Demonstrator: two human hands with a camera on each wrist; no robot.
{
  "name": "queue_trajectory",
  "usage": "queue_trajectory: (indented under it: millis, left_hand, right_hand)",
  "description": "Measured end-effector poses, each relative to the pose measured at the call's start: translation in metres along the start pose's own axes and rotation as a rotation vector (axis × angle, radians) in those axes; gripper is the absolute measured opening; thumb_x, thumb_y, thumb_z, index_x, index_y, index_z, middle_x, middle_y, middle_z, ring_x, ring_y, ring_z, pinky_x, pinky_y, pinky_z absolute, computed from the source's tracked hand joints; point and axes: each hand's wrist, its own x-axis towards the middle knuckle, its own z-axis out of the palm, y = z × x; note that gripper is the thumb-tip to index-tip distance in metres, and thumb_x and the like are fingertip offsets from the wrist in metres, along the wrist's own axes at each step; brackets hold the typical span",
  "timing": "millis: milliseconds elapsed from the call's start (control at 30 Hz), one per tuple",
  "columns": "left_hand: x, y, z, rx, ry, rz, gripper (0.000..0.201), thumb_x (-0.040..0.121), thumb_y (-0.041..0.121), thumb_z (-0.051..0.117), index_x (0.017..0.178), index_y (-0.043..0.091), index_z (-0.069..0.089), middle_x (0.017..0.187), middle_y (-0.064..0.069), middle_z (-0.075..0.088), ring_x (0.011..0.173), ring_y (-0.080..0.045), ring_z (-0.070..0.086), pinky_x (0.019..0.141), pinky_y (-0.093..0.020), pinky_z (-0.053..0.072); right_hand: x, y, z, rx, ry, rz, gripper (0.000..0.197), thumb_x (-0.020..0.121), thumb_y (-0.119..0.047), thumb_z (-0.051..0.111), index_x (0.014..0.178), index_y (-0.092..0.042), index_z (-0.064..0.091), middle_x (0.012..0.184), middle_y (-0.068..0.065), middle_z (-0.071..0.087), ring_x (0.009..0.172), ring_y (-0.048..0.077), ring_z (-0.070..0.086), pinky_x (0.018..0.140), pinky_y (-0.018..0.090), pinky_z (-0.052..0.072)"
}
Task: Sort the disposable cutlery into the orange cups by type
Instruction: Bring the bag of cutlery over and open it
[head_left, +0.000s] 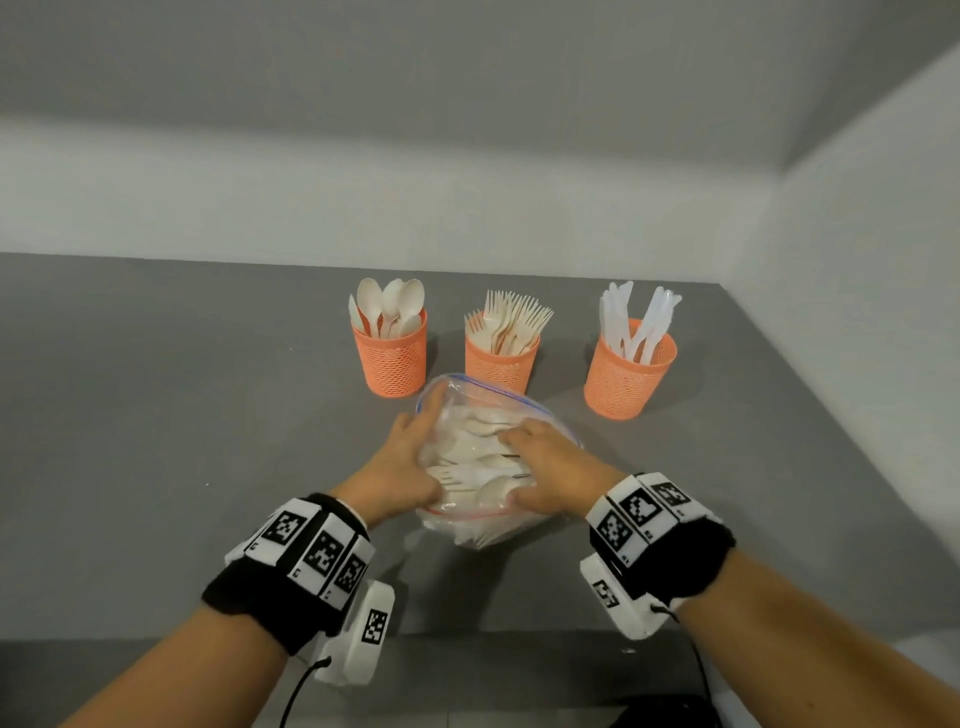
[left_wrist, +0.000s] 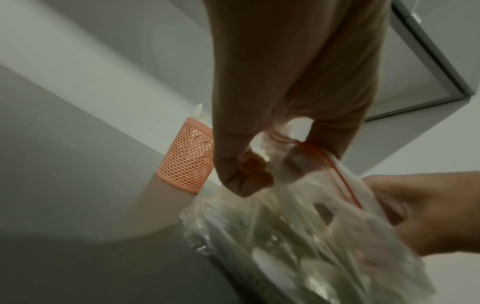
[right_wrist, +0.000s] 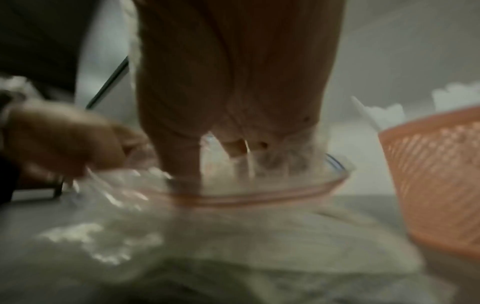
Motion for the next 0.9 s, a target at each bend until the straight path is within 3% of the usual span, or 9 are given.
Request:
queue_trajectory:
  millis: [100, 200, 300, 367, 433, 533, 700, 800, 900]
  left_hand:
    - [-0.003, -0.006, 0.000, 0.072, -0.046, -0.120, 0.110, 0.072, -0.006, 0.058, 0.145, 0.043, -0.008, 0.125, -0.003, 0.027, 0.109, -0.024, 0.044, 0.090, -0.032, 0.049]
    - [-0.001, -0.010, -0.001, 0.112, 0.025, -0.138, 0.110, 0.071, -0.003, 0.063, 0.145, 0.044, -0.005, 0.122, -0.007, 0.030, 0.106, -0.025, 0.044, 0.095, -0.035, 0.048]
    - [-0.001, -0.008, -0.007, 0.128, 0.112, -0.068, 0.095, 0.075, 0.003, 0.063, 0.147, 0.034, 0.010, 0.121, -0.008, 0.041, 0.113, -0.028, 0.046, 0.102, -0.041, 0.043]
    - [0.001, -0.012, -0.013, 0.060, 0.171, -0.066, 0.081, 0.077, -0.004, 0.058, 0.146, 0.026, 0.026, 0.121, -0.008, 0.052, 0.115, -0.035, 0.053, 0.094, -0.037, 0.047]
    - [0.002, -0.016, -0.018, 0.021, 0.237, -0.079, 0.072, 0.078, -0.008, 0.053, 0.141, 0.023, 0.038, 0.110, -0.012, 0.060, 0.094, -0.033, 0.062, 0.076, -0.029, 0.047]
    - [0.004, -0.019, -0.023, 0.027, 0.287, -0.024, 0.060, 0.080, -0.004, 0.056, 0.131, 0.026, 0.049, 0.097, -0.009, 0.062, 0.067, -0.019, 0.054, 0.068, -0.028, 0.047]
    - [0.005, -0.012, -0.026, 0.066, 0.242, 0.030, 0.051, 0.080, -0.001, 0.054, 0.118, 0.029, 0.040, 0.084, -0.005, 0.056, 0.062, -0.013, 0.049, 0.062, -0.025, 0.047]
    - [0.005, -0.007, -0.028, 0.069, 0.230, 0.003, 0.056, 0.082, -0.004, 0.052, 0.126, 0.025, 0.032, 0.088, 0.000, 0.053, 0.068, -0.014, 0.052, 0.071, -0.031, 0.050]
    - [0.004, -0.010, -0.034, 0.111, 0.223, -0.024, 0.067, 0.083, -0.008, 0.045, 0.137, 0.026, 0.028, 0.082, 0.002, 0.046, 0.067, -0.014, 0.048, 0.067, -0.027, 0.046]
  right_hand:
    - [0.005, 0.008, 0.004, -0.083, -0.123, 0.024, 0.100, 0.073, -0.031, 0.075, 0.147, -0.011, 0.011, 0.154, 0.009, 0.019, 0.143, 0.024, 0.017, 0.115, 0.032, 0.017]
    - [0.011, 0.007, 0.009, -0.151, -0.141, -0.006, 0.109, 0.066, -0.037, 0.079, 0.146, -0.009, 0.012, 0.151, 0.010, 0.021, 0.141, 0.026, 0.019, 0.116, 0.033, 0.018]
    - [0.014, 0.007, 0.015, -0.291, -0.093, -0.039, 0.094, 0.064, -0.052, 0.074, 0.135, -0.008, 0.032, 0.135, 0.011, 0.039, 0.126, 0.027, 0.038, 0.109, 0.036, 0.031]
    - [0.014, 0.006, 0.015, -0.307, -0.108, -0.061, 0.084, 0.067, -0.056, 0.069, 0.129, -0.008, 0.038, 0.128, 0.011, 0.044, 0.119, 0.027, 0.044, 0.104, 0.036, 0.035]
    - [0.015, 0.007, 0.012, -0.296, -0.104, -0.094, 0.076, 0.070, -0.055, 0.067, 0.125, -0.008, 0.043, 0.124, 0.010, 0.049, 0.115, 0.026, 0.047, 0.100, 0.035, 0.036]
    - [0.015, 0.006, 0.008, -0.201, -0.101, -0.096, 0.065, 0.072, -0.042, 0.071, 0.123, -0.009, 0.048, 0.120, 0.009, 0.052, 0.111, 0.026, 0.050, 0.093, 0.031, 0.038]
    - [0.016, 0.006, 0.008, -0.086, -0.131, -0.095, 0.064, 0.073, -0.029, 0.074, 0.124, -0.007, 0.044, 0.121, 0.012, 0.052, 0.110, 0.025, 0.050, 0.086, 0.027, 0.036]
    - [0.017, 0.001, 0.014, -0.184, -0.194, -0.082, 0.065, 0.070, -0.034, 0.076, 0.121, -0.007, 0.047, 0.122, 0.011, 0.050, 0.112, 0.025, 0.048, 0.091, 0.029, 0.037]
    - [0.017, 0.001, 0.014, -0.063, -0.191, -0.052, 0.055, 0.069, -0.038, 0.075, 0.110, -0.006, 0.055, 0.110, 0.009, 0.051, 0.105, 0.024, 0.048, 0.089, 0.030, 0.036]
